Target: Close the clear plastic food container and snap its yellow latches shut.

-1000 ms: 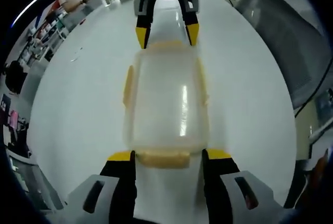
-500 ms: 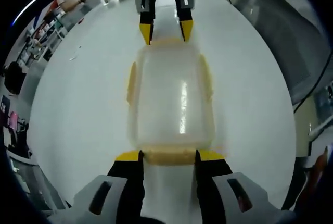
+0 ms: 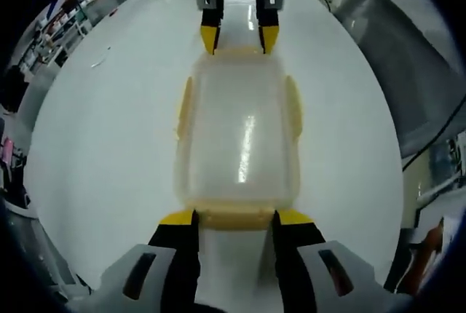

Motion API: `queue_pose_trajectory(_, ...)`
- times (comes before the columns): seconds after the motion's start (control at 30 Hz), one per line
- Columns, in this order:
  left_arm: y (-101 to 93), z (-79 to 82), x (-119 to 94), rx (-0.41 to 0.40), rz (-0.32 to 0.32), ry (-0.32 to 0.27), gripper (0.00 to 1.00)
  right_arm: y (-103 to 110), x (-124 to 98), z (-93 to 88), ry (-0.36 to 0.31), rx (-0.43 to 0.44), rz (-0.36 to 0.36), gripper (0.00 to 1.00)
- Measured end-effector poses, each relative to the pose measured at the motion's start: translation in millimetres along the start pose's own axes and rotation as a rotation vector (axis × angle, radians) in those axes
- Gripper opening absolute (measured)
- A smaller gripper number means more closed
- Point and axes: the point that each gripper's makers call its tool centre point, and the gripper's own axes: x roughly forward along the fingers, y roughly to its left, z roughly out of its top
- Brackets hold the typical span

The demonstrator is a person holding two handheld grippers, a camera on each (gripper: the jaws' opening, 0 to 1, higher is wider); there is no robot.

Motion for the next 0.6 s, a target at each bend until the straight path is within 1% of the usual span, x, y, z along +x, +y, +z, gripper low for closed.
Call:
queue_pose_trajectory(0.13, -0.6, 0.5, 0.1, -0.001, -0.002, 0.01, 0.39, -0.2, 0.1, -0.2, 0.001, 0.005, 0.001, 0.37)
queue_pose_trajectory(0.27, 0.3, -0.1, -0.4, -0.01, 0.0, -0.004, 0.39, -0.6, -0.1, -0.1, 0.004, 0.011, -0.003, 0.35)
queue_pose_trajectory(0.4, -0.3, 0.3, -0.5, -0.023, 0.003, -0.007, 0.37, -1.1, 0.2, -0.1, 0.011, 0.018, -0.005, 0.34)
queue_pose_trajectory(0.6, -1.3, 1.4, 0.2, -0.046, 0.016, 0.034, 0.36, -0.3, 0.0, -0.3, 0.02, 0.023, -0.008, 0.34)
